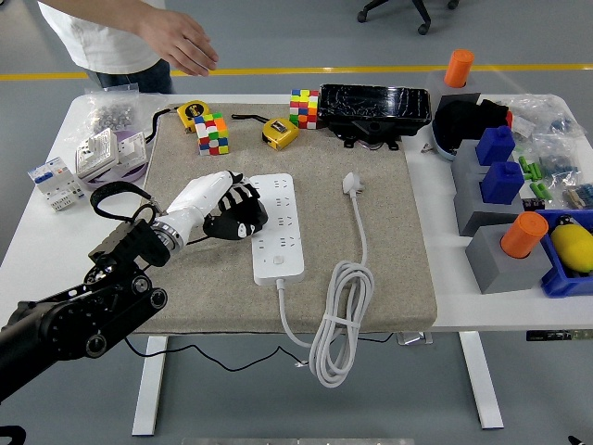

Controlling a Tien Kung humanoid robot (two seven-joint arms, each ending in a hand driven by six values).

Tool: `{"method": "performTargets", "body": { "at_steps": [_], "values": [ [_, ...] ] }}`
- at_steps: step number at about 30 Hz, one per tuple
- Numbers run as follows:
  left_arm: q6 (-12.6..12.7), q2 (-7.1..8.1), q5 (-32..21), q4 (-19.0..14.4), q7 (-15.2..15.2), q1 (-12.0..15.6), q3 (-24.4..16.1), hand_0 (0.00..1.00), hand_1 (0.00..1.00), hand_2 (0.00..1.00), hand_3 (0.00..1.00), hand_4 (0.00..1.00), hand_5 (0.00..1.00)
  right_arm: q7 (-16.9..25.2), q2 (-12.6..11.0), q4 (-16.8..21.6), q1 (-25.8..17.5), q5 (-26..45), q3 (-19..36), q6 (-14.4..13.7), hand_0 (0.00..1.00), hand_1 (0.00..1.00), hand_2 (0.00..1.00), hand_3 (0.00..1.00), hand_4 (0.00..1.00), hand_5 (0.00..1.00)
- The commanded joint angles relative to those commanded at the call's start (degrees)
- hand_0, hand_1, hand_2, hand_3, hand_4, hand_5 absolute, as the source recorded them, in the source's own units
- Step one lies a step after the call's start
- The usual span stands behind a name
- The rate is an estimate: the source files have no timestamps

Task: Put the plug near the board,insert it into the board,press the button,pull the plug out

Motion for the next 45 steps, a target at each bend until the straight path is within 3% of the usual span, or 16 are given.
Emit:
{"method": "performTargets", "body": {
  "at_steps": [10, 23, 33, 34, 39, 40, 45],
  "values": [
    [-1.0, 0.11, 1.0, 0.3, 0.2, 0.0, -0.4, 0.351, 0.420, 0.484, 0.556, 0.681, 0.002, 0.0, 0.0, 0.1, 0.1, -0.1, 0.1, 0.0, 0.755, 0.727, 0.737, 0.758, 0.998, 0.677],
    [-4.2, 0.99, 2.0, -0.1, -0.4, 0.4, -2.1, 0.354, 0.419, 0.480, 0.552, 0.681, 0.002, 0.0, 0.0, 0.1, 0.0, -0.1, 0.2, 0.0, 0.755, 0.727, 0.737, 0.756, 0.998, 0.678],
    [-4.5, 1.15, 3.3, 0.4, -0.2, 0.1, -2.2, 0.354, 0.421, 0.479, 0.552, 0.679, 0.002, 0.0, 0.0, 0.1, 0.0, -0.2, 0.2, 0.0, 0.755, 0.727, 0.737, 0.756, 0.998, 0.677],
    [-4.7, 1.16, 3.1, 0.5, -0.1, 0.1, -2.3, 0.444, 0.481, 0.535, 0.567, 0.739, 0.002, 0.0, 0.1, 0.1, 0.0, -0.2, 0.2, 0.0, 0.755, 0.727, 0.737, 0.754, 0.998, 0.677],
    [-6.2, 1.06, 2.1, 0.6, 0.4, 0.1, -2.5, 0.444, 0.481, 0.535, 0.567, 0.739, 0.002, 0.0, 0.0, 0.1, 0.0, -0.2, 0.1, 0.0, 0.755, 0.727, 0.737, 0.754, 0.998, 0.677],
    [-6.4, 1.04, 2.0, 0.6, 0.5, 0.1, -2.5, 0.648, 0.683, 0.660, 0.622, 0.986, 0.058, 0.0, 0.0, 0.1, -0.1, -0.2, 0.1, 0.0, 0.755, 0.727, 0.737, 0.752, 0.998, 0.677],
    [-6.4, 1.00, 1.7, 0.7, 0.4, 0.0, -2.6, 0.648, 0.683, 0.660, 0.622, 0.986, 0.058, 0.0, 0.1, 0.1, 0.0, -0.2, 0.2, 0.0, 0.755, 0.727, 0.737, 0.752, 0.998, 0.677]
  ]
}}
